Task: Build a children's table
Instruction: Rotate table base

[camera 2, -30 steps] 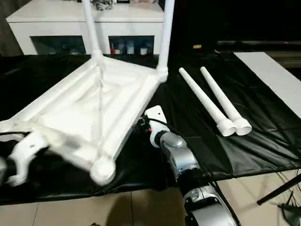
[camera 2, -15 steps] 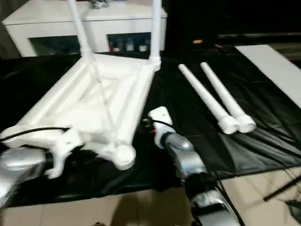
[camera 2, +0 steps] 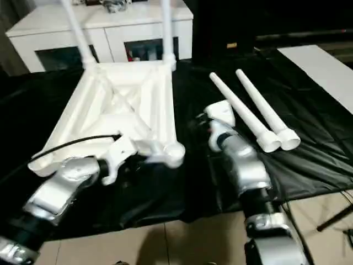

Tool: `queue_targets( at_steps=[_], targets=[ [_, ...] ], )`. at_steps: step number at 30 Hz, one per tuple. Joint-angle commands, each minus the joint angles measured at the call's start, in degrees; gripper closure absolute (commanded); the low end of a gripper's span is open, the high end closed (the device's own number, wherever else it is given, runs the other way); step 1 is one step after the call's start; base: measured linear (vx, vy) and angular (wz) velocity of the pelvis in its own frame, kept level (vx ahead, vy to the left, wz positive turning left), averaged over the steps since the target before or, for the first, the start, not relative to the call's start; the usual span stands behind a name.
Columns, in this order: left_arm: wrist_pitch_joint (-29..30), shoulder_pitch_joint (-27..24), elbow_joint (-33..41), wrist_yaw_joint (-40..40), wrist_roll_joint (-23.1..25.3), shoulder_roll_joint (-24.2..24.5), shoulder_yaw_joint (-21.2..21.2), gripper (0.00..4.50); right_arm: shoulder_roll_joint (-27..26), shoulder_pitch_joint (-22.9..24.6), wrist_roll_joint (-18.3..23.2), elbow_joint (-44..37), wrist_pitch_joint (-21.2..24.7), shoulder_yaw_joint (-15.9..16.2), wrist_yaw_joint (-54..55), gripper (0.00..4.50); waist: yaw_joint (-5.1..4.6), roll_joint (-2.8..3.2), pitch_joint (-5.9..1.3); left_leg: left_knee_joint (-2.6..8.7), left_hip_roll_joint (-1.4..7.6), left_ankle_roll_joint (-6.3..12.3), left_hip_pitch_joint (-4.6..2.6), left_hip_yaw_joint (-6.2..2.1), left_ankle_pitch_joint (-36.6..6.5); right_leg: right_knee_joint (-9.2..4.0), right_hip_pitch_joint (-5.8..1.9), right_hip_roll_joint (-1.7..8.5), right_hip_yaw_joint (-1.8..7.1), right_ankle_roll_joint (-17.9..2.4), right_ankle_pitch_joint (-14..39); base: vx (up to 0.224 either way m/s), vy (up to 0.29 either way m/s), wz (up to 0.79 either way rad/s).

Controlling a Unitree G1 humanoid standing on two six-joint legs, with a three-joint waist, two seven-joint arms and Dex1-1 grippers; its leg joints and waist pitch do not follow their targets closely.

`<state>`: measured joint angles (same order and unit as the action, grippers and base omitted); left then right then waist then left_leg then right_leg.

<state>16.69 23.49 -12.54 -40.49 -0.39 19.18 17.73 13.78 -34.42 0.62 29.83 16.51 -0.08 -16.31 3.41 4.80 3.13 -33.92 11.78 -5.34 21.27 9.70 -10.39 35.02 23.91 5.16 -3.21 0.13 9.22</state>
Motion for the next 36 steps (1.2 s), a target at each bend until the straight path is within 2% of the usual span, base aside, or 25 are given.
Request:
queue_targets(
  at_steps=[1,2,3,4,5,6,7,8,10,11,12,14,15,17,19,20,22,27,28,29,32,33,35,36],
  targets=[
    [-1.3,1.8,0.8,1.6,-0.9,-0.9,-1.4,3.08,0.6,-2.0,-1.4,0.8,2.1,-0.2,1.3,0.62,-0.04,-0.42,-4.49,3.41,-0.26,0.13,0.05,0.18,-11.2,-4.16,-3.52,1.56,1.41,-11.3,11.8,0.000,0.000,0.00],
    [-1.3,1.9,0.9,1.6,-1.0,-1.0,-1.5,3.08,0.7,-2.1,-1.4,0.9,2.3,-0.2,1.4,0.62,0.03,-0.35,-4.61,3.33,-0.25,0.38,0.03,0.20,-10.7,-4.11,-3.54,1.61,1.42,-11.6,11.1,0.000,0.000,0.00],
    [-1.3,2.5,2.8,1.9,-3.4,-2.9,-3.4,3.08,2.8,-5.2,-1.1,4.4,5.4,-0.4,0.5,0.62,-0.40,-0.72,-4.66,3.25,-0.37,1.16,0.43,0.16,-9.7,-3.61,-3.84,1.57,1.24,-12.8,9.4,0.000,0.000,0.00],
    [-0.6,2.6,4.6,1.1,-4.9,-3.1,-4.2,3.08,3.7,-7.1,0.5,7.2,6.3,-1.7,-0.1,0.62,-0.43,-0.75,-4.63,3.24,-0.30,1.36,0.36,0.15,-9.9,-3.77,-3.81,1.63,1.20,-13.1,9.8,0.000,0.000,0.00],
    [-0.6,2.6,4.6,1.1,-4.9,-3.1,-4.2,3.08,3.7,-7.1,0.5,7.2,6.3,-1.7,-0.1,0.62,-0.35,-0.59,-4.72,3.00,-0.12,1.90,0.06,0.30,-10.0,-3.83,-3.57,1.76,1.30,-14.0,9.2,0.000,0.000,0.00],
    [0.0,2.6,5.9,0.5,-5.8,-3.2,-4.7,3.08,4.2,-8.3,1.6,9.2,6.8,-2.7,-0.4,0.45,-0.41,-0.64,-4.62,2.89,-0.16,2.23,0.12,0.42,-9.9,-3.81,-3.48,1.61,1.30,-14.1,8.8,0.000,0.000,0.00],
    [0.3,2.6,7.3,-0.5,-6.6,-2.7,-5.0,3.09,5.3,-10.3,1.4,12.5,7.3,-3.1,0.2,0.28,-0.47,-1.04,-4.58,2.95,-0.19,2.83,0.34,0.40,-9.6,-3.71,-3.75,1.63,1.20,-14.2,8.7,0.000,0.000,0.00],
    [0.3,2.6,7.3,-0.5,-6.6,-2.7,-5.0,3.09,5.3,-10.3,1.4,12.5,7.3,-3.1,0.2,0.25,-0.41,-0.88,-4.72,2.85,-0.20,2.87,0.23,0.38,-9.4,-3.53,-3.71,1.74,1.15,-14.5,8.7,0.000,0.000,0.00],
    [4.0,2.2,12.9,-5.8,-9.2,0.7,-4.8,3.09,8.3,-15.6,-0.9,21.6,7.3,-2.3,0.7,0.05,-0.44,-0.89,-4.76,2.84,-0.07,2.95,0.16,0.33,-9.3,-3.42,-3.58,1.87,1.04,-15.3,9.8,0.000,0.000,0.00],
    [5.9,1.9,15.1,-7.9,-10.2,2.2,-4.4,3.09,9.2,-17.3,-1.6,24.6,7.2,-2.0,0.6,0.05,-0.27,-1.00,-4.90,2.60,0.00,2.88,-0.03,0.42,-8.6,-3.10,-3.34,1.78,1.03,-16.1,8.8,0.000,0.000,0.00],
    [7.9,1.5,17.2,-9.8,-11.0,3.6,-3.9,3.09,9.9,-18.8,-1.7,27.4,7.3,-2.2,0.5,0.05,-0.21,-1.08,-4.70,2.64,0.04,3.13,-0.12,0.60,-8.9,-3.35,-3.14,1.61,1.03,-16.2,8.7,0.000,0.000,0.00],
    [9.8,0.9,19.3,-11.5,-11.6,5.3,-3.2,3.09,11.0,-20.6,-2.9,31.2,7.3,-1.9,0.5,0.05,0.04,-0.95,-4.56,2.44,0.01,3.49,0.07,0.70,-8.5,-3.06,-3.24,1.56,0.99,-16.3,8.1,0.000,0.000,0.00],
    [10.6,0.6,20.1,-11.9,-11.9,5.9,-3.1,3.09,11.5,-21.2,-3.8,32.7,7.1,-1.3,0.4,0.05,0.22,-1.00,-4.40,2.43,0.03,3.68,0.14,0.80,-8.8,-3.15,-3.19,1.51,0.91,-16.1,8.5,0.000,0.000,0.00],
    [11.9,0.0,21.6,-12.5,-12.5,7.0,-2.8,3.09,12.1,-22.5,-4.4,35.5,7.2,-0.6,-0.2,0.05,0.23,-0.74,-4.48,2.42,0.12,3.53,0.15,0.69,-8.9,-3.00,-3.21,1.59,0.85,-16.3,8.4,0.000,0.000,0.00],
    [13.1,-0.5,22.8,-12.7,-13.2,7.6,-2.9,3.09,12.8,-23.5,-5.5,37.9,7.2,0.7,-1.2,0.05,0.19,-0.85,-4.45,2.37,0.12,3.13,0.20,0.75,-10.0,-2.96,-3.21,1.58,0.80,-16.7,8.6,0.000,0.000,0.00],
    [13.8,-0.6,23.4,-12.9,-13.5,8.0,-2.9,3.09,13.1,-24.2,-6.1,39.6,7.2,1.6,-2.3,0.05,0.23,-0.65,-4.43,2.32,0.13,2.89,0.09,0.76,-11.0,-2.99,-3.10,1.52,0.74,-16.7,9.4,0.000,0.000,0.00],
    [15.1,-0.5,24.1,-13.2,-13.8,8.8,-2.8,3.09,13.4,-25.1,-6.8,41.7,7.7,2.6,-4.9,0.05,0.27,-0.67,-4.35,2.35,0.16,2.66,0.14,0.73,-12.0,-3.01,-3.17,1.55,0.72,-16.7,10.2,0.000,0.000,0.00],
    [16.6,-0.1,24.9,-13.9,-14.2,9.4,-3.0,3.09,13.8,-26.2,-6.6,43.9,10.3,1.4,-6.4,0.05,0.25,-0.71,-4.19,2.39,0.14,2.26,0.23,0.64,-13.3,-3.19,-3.22,1.67,0.75,-15.9,12.5,0.000,0.000,0.00],
    [17.2,0.0,25.4,-14.0,-14.4,9.5,-3.1,3.09,14.1,-26.6,-7.1,44.7,10.8,1.4,-5.9,0.05,0.26,-0.71,-4.23,2.38,0.15,2.16,0.25,0.60,-12.9,-3.13,-3.23,1.67,0.74,-16.0,12.4,0.000,0.000,0.00],
    [17.7,0.1,25.9,-13.9,-14.7,9.6,-3.1,3.09,14.4,-26.8,-7.5,45.3,11.2,1.7,-5.8,0.05,0.26,-0.96,-4.24,2.35,0.15,2.12,0.29,0.62,-12.7,-3.13,-3.21,1.63,0.73,-16.1,12.2,0.000,0.000,0.00],
    [18.3,0.1,26.5,-13.7,-15.3,9.9,-3.2,3.09,14.9,-26.9,-8.1,46.5,12.0,2.5,-6.9,0.05,0.29,-0.87,-4.22,2.28,0.07,2.10,0.40,0.61,-13.0,-3.07,-3.22,1.62,0.69,-16.2,12.4,0.000,0.000,0.00],
    [18.3,0.1,26.6,-13.5,-15.2,10.1,-3.3,3.09,15.0,-26.8,-8.1,46.8,12.6,2.6,-7.6,0.05,0.24,-1.25,-4.22,2.26,0.07,2.31,0.45,0.64,-12.9,-3.10,-3.20,1.58,0.68,-16.0,12.6,0.000,0.000,0.00],
    [18.4,0.1,26.7,-13.3,-15.1,10.1,-3.4,3.09,15.1,-26.8,-8.1,46.9,13.1,2.6,-8.0,0.05,0.30,-1.04,-4.23,2.23,0.09,2.34,0.45,0.58,-12.8,-3.05,-3.20,1.66,0.69,-15.8,13.1,0.000,0.000,0.00],
    [18.4,0.1,26.7,-13.1,-15.0,10.2,-3.5,3.09,15.1,-26.8,-8.2,46.9,13.5,2.7,-8.4,0.20,0.27,-1.02,-4.20,2.24,0.11,2.30,0.43,0.58,-13.1,-3.10,-3.14,1.67,0.68,-15.7,13.4,0.000,0.000,0.00]
  ],
)
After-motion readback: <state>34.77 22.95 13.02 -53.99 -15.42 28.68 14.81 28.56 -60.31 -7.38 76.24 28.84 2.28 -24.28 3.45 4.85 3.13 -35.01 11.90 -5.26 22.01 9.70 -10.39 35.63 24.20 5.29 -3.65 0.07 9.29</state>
